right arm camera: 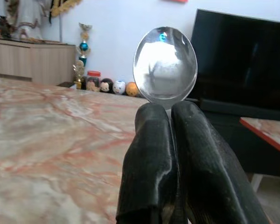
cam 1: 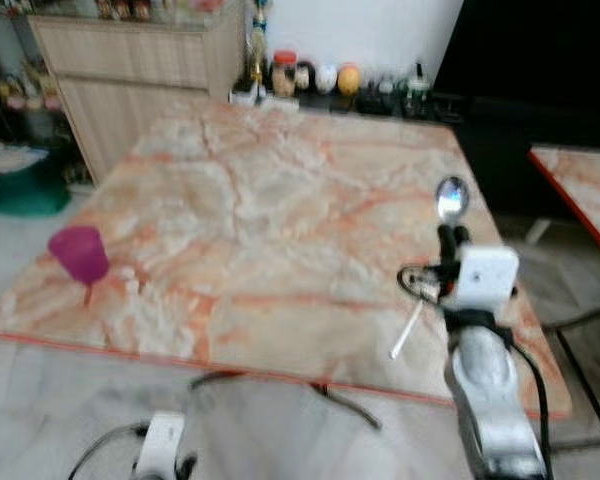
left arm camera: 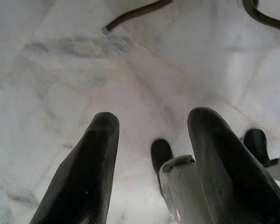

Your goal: Setting the table

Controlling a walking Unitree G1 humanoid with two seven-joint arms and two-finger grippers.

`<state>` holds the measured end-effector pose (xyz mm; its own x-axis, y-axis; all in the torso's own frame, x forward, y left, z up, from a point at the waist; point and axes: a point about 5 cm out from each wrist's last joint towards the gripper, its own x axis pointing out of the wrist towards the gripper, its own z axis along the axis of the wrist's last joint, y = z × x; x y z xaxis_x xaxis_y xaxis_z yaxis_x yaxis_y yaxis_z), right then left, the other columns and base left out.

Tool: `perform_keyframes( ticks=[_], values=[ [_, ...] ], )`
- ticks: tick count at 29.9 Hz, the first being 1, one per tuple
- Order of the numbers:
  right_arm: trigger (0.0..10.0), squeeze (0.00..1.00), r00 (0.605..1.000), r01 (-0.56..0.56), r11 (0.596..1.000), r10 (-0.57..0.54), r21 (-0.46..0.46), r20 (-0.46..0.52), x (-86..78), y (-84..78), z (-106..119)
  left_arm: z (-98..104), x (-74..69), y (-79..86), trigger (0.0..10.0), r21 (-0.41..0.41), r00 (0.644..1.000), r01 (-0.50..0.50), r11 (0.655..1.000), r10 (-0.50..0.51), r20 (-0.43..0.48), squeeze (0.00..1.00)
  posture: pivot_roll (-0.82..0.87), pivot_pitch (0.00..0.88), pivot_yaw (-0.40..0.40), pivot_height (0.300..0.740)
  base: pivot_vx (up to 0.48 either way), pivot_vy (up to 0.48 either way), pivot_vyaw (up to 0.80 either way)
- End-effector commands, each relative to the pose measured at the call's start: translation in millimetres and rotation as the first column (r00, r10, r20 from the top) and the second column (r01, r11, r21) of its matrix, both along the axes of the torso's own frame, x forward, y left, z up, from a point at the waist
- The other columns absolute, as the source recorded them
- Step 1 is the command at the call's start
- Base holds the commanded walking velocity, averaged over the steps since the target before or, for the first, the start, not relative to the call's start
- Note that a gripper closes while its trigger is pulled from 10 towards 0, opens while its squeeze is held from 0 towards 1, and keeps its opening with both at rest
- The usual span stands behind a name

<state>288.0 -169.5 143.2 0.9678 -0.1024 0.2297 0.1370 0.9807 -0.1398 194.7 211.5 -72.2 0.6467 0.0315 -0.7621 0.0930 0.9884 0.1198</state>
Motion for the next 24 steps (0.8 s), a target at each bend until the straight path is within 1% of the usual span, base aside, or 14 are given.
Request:
perform_keyframes(
  ticks=[1, 3, 6, 11, 15, 17, 24],
  values=[
    [10.0, 0.00, 1.000, 0.019, 1.000, -0.019, -0.003, 0.003, -0.5, -5.6, 0.6, -2.6, -2.7, -6.5, 10.0, -0.008, 1.000, 0.024, 1.000, -0.024, -0.009, 0.00, 0.01, 0.000, -0.049, 0.740, 0.000, -0.240, 0.00],
    [10.0, 0.00, 1.000, 0.019, 1.000, -0.019, 0.002, 0.006, -0.7, -5.4, 0.4, -2.6, -2.6, -6.8, 10.0, -0.008, 1.000, 0.027, 1.000, -0.027, -0.009, 0.00, 0.01, 0.000, -0.049, 0.740, 0.000, -0.240, 0.00],
    [10.0, 0.00, 1.000, 0.018, 1.000, -0.018, 0.004, 0.008, -1.1, -4.0, 0.4, -2.4, -2.5, -6.7, 10.0, -0.007, 1.000, 0.030, 1.000, -0.030, -0.007, 0.00, 0.01, 0.000, -0.048, 0.740, 0.000, 0.000, 0.00],
    [10.0, 0.00, 1.000, 0.021, 0.999, -0.021, 0.024, 0.003, -1.6, -4.5, -0.9, -3.0, -4.0, -5.4, 10.0, -0.002, 0.999, 0.039, 0.999, -0.039, -0.015, 0.00, 0.01, 0.000, -0.044, 0.740, 0.000, -0.240, 0.00],
    [10.0, 0.00, 1.000, 0.011, 1.000, -0.011, 0.027, 0.007, -1.2, -2.8, -0.3, -2.6, -3.8, -3.2, 10.0, 0.003, 0.999, 0.039, 0.999, -0.038, -0.017, 0.00, 0.01, 0.000, -0.042, 0.740, 0.000, -0.180, -0.80],
    [10.0, 0.00, 1.000, 0.009, 1.000, -0.009, 0.018, 0.019, -1.1, -1.8, 1.1, -2.1, -3.1, -2.5, 10.0, 0.006, 0.999, 0.040, 0.999, -0.040, -0.017, 0.00, 0.01, 0.000, -0.039, 0.740, 0.000, -0.240, 0.00],
    [10.0, 0.00, 1.000, 0.006, 1.000, -0.006, 0.022, 0.014, -0.8, 0.5, 0.4, -1.6, -2.6, -1.0, 10.0, 0.009, 0.999, 0.044, 0.999, -0.044, -0.020, 0.00, 0.01, 0.000, -0.037, 0.740, 0.000, -0.256, 0.00]
  ],
)
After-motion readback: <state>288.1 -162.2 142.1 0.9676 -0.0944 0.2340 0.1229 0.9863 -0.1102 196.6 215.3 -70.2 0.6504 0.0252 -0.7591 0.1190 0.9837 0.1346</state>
